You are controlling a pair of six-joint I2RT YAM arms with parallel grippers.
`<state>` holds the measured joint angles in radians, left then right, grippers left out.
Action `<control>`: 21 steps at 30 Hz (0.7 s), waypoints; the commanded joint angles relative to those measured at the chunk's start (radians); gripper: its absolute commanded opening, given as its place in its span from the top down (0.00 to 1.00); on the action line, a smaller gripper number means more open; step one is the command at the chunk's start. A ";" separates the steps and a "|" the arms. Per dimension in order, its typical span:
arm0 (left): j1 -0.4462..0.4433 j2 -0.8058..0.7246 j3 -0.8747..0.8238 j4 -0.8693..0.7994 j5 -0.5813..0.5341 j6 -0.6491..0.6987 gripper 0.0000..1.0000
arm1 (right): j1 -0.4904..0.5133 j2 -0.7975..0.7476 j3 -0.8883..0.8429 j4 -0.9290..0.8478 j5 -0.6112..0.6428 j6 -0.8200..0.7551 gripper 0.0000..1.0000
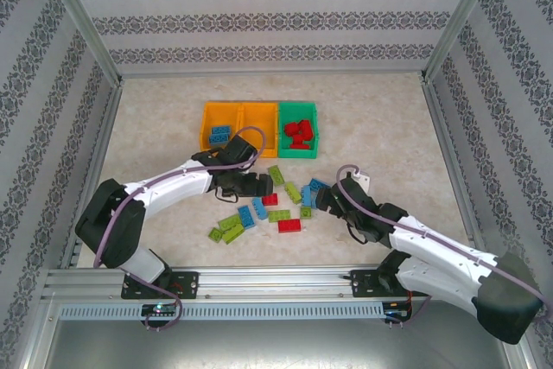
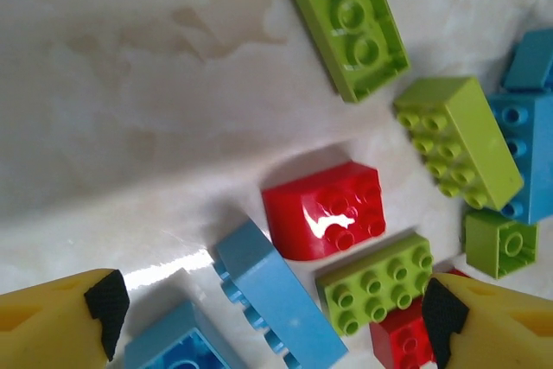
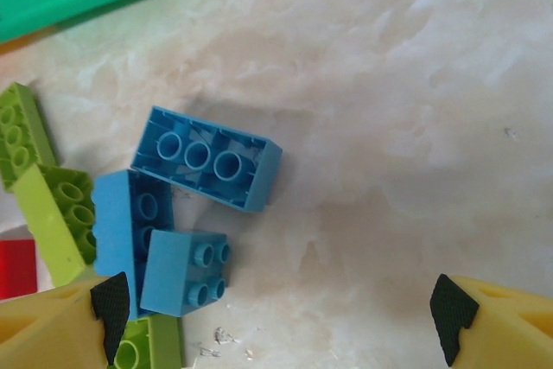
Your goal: Sort the legos into containers by color
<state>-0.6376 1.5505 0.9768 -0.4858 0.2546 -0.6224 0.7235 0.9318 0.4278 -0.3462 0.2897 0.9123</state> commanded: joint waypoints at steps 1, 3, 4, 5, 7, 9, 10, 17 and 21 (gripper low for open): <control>-0.036 -0.016 -0.009 -0.004 0.026 -0.051 0.14 | -0.006 0.028 0.006 0.021 -0.024 -0.021 0.07; -0.053 -0.013 -0.006 -0.013 0.030 -0.059 0.17 | -0.006 0.041 0.013 0.021 -0.024 -0.028 0.07; -0.060 -0.013 -0.007 -0.016 0.028 -0.066 0.17 | -0.007 0.045 0.017 0.021 -0.023 -0.030 0.07; -0.066 -0.013 -0.009 -0.019 0.026 -0.072 0.18 | -0.007 0.048 0.018 0.022 -0.021 -0.032 0.07; -0.077 -0.012 -0.011 -0.024 0.022 -0.081 0.18 | -0.009 0.048 0.017 0.024 -0.020 -0.032 0.07; -0.088 -0.008 -0.014 -0.025 0.022 -0.094 0.19 | -0.015 0.045 0.015 0.027 -0.018 -0.033 0.07; -0.093 -0.004 -0.015 -0.025 0.023 -0.098 0.20 | -0.018 0.043 0.014 0.028 -0.020 -0.033 0.07; -0.109 0.044 0.000 -0.036 0.016 -0.108 0.30 | -0.035 0.027 -0.004 0.041 -0.034 -0.038 0.07; -0.120 0.068 0.025 -0.082 -0.012 -0.094 0.32 | -0.038 0.018 -0.014 0.040 -0.036 -0.038 0.07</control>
<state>-0.7364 1.5993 0.9752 -0.4984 0.2718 -0.7136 0.6956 0.9653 0.4267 -0.3122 0.2592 0.8867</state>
